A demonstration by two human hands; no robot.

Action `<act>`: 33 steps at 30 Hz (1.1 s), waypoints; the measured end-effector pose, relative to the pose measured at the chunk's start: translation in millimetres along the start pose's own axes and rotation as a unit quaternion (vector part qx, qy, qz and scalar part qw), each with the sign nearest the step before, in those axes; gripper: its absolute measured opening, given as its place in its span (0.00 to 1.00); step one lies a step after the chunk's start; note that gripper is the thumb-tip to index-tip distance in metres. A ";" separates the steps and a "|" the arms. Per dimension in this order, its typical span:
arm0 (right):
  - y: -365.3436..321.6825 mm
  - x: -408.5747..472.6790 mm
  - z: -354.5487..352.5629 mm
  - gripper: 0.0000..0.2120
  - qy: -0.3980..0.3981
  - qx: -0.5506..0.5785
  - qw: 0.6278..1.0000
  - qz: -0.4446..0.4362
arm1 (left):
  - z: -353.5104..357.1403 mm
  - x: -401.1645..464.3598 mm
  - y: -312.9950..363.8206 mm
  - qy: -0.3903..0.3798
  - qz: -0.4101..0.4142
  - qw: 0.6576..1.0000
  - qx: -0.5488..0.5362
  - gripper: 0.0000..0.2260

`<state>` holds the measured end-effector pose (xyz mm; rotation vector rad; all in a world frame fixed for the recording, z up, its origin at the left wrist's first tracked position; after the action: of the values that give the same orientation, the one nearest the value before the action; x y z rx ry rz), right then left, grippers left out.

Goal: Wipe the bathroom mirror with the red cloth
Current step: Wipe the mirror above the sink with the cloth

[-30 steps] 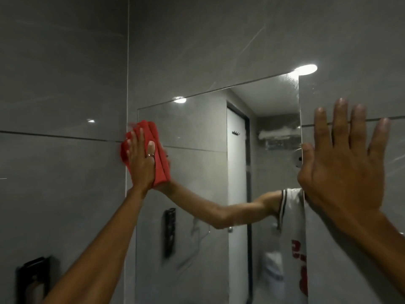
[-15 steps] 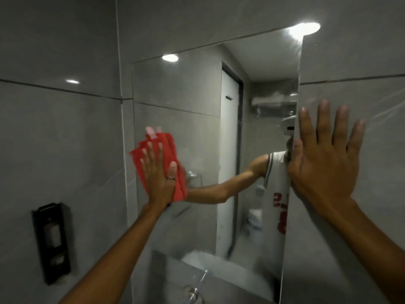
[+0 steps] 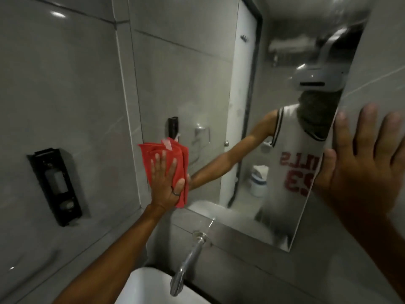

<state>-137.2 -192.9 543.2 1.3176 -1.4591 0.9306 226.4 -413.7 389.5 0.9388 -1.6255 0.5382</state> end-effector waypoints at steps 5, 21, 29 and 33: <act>-1.5 0.7 1.6 0.28 -0.002 0.017 1.000 0.007 | 18.6 -60.7 -84.0 0.025 -0.234 0.970 -0.054 0.32; -2.5 -0.6 -14.0 0.30 0.007 0.024 0.999 -0.020 | 20.9 -48.9 301.0 -0.051 0.038 0.996 -0.055 0.27; 15.5 13.8 -38.8 0.29 -0.014 0.094 0.993 -0.072 | -12.9 67.3 264.0 -0.061 0.283 0.956 -0.051 0.22; 15.8 41.7 -45.5 0.30 -0.006 0.058 0.995 -0.083 | -55.2 212.3 214.9 -0.002 -0.001 1.000 0.011 0.28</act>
<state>-145.9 -159.5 596.7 1.5074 -1.2990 0.9103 74.2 -309.7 635.1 0.9575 -1.6246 0.5538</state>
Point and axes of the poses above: each hand's wrist, its own x-axis towards the middle knuckle, its own z-axis out of the palm, y = z × x, the point moved 8 cm from there along x, towards the middle knuckle, and after that the axes turned 7 degrees about x, right-handed, at the moved point
